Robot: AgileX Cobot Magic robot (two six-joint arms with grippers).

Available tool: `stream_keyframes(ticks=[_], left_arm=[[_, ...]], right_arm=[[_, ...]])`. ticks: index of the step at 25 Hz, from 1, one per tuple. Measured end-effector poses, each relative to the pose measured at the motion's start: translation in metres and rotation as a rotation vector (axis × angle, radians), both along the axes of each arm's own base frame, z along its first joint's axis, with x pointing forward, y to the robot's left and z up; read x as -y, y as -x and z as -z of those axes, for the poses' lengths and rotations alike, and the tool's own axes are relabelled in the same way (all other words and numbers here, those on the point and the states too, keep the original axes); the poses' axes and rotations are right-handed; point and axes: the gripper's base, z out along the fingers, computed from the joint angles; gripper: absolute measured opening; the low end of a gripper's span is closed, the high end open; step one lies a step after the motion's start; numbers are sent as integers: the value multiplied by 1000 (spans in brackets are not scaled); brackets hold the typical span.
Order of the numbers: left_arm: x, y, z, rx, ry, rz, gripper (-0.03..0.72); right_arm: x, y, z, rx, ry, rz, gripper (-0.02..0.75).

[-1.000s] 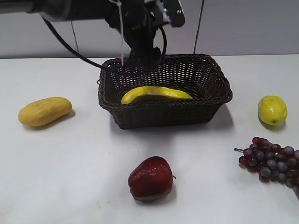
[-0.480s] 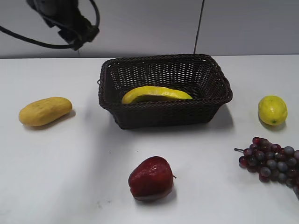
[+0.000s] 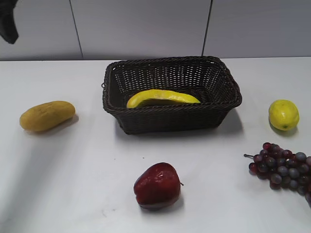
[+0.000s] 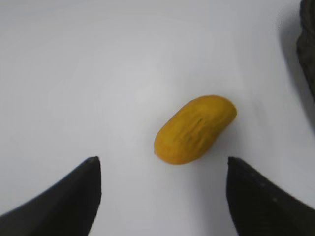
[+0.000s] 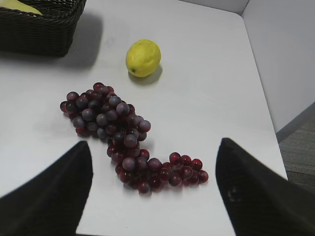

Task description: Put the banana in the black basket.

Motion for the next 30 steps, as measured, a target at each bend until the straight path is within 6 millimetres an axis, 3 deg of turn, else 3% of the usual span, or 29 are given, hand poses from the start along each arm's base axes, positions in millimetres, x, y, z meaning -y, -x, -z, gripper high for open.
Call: stream_keyframes(ticks=[9,15,30], left_arm=[[-48,90,25,-123,-45,-128,579],[-47,146,29,-112,-27,-136,578],[-41,243,46,2,29,-144,570]], right_arm=[[0,0,0,0,0,0,593],[0,0,0,0,0,0,593],[0,0,0,0,0,0,593]])
